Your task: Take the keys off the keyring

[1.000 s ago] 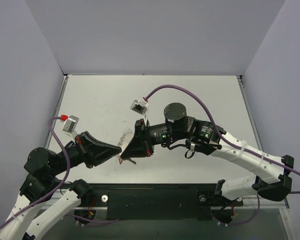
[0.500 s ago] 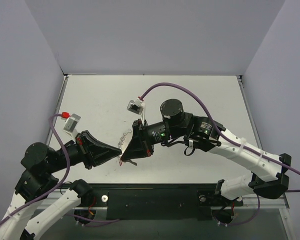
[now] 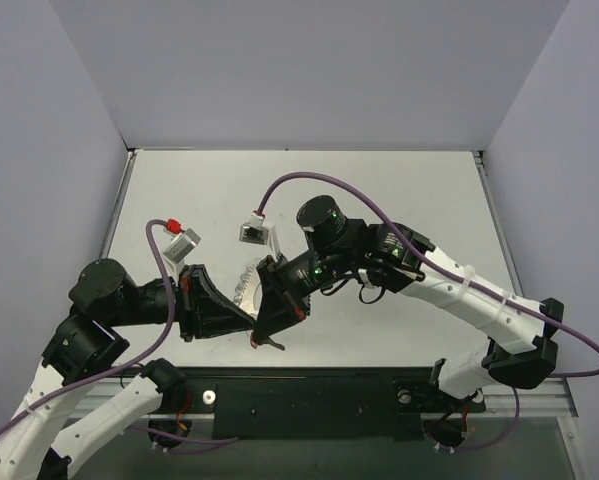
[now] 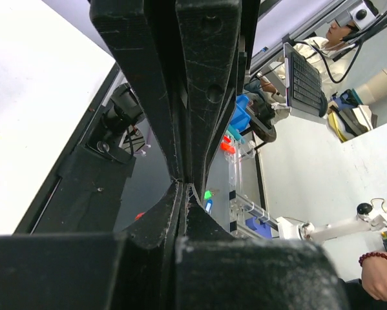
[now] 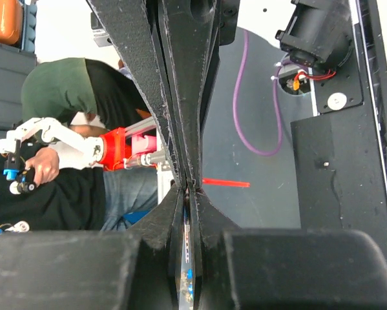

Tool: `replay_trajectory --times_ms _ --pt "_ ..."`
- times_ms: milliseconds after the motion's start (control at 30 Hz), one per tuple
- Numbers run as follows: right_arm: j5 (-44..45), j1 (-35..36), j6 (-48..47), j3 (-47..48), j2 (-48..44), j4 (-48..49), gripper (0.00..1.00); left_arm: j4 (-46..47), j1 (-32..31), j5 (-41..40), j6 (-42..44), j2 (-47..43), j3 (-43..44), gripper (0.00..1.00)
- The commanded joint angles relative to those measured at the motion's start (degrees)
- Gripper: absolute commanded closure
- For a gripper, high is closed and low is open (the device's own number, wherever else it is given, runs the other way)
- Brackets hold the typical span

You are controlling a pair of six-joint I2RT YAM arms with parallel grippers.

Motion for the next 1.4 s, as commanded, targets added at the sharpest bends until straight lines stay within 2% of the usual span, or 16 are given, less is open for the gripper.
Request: replay_trajectory --times_ms 0,300,333,367,400,467,633,900,1133,1367 --pt "1.1 0.0 -1.1 3.5 2.9 5.0 1.0 3.5 -0.1 1.3 1.0 1.4 0.6 1.0" --pt "5.3 -0.1 -1.0 0.9 1.7 6.4 1.0 0.0 -0.1 -8.5 -0.3 -0.5 2.3 1.0" --pt "5.9 -0.1 -0.5 0.4 1.6 7.1 0.9 0.0 -0.1 -9.9 -0.4 -0.6 2.8 1.0" --pt "6.2 -0.1 -0.3 -0.6 0.9 7.8 0.85 -0.3 -0.1 -10.7 -0.4 -0.8 3.1 1.0" --pt "6.7 -0.1 0.5 -1.1 0.5 9.5 0.74 -0.5 -0.1 -11.2 -0.5 -0.8 3.7 1.0" --pt "7.3 -0.3 1.6 -2.7 -0.7 12.0 0.61 -0.6 -0.1 -11.9 -0.7 -0.8 4.2 1.0" --pt "9.1 -1.4 5.2 -7.7 -4.6 19.4 0.44 -1.5 -0.1 -14.2 -1.1 -1.1 5.8 1.0" --pt "15.3 -2.1 10.2 -15.0 -10.9 31.8 0.39 -0.7 0.0 -17.8 -2.2 -1.5 6.3 1.0" --pt "20.1 -2.9 14.6 -19.9 -14.7 39.7 0.39 4.7 -0.1 -20.6 -5.5 -2.9 4.7 1.0" --pt "23.6 -2.1 18.1 -22.9 -15.4 46.5 0.44 8.8 -0.1 -22.6 -8.2 -3.8 3.1 1.0"
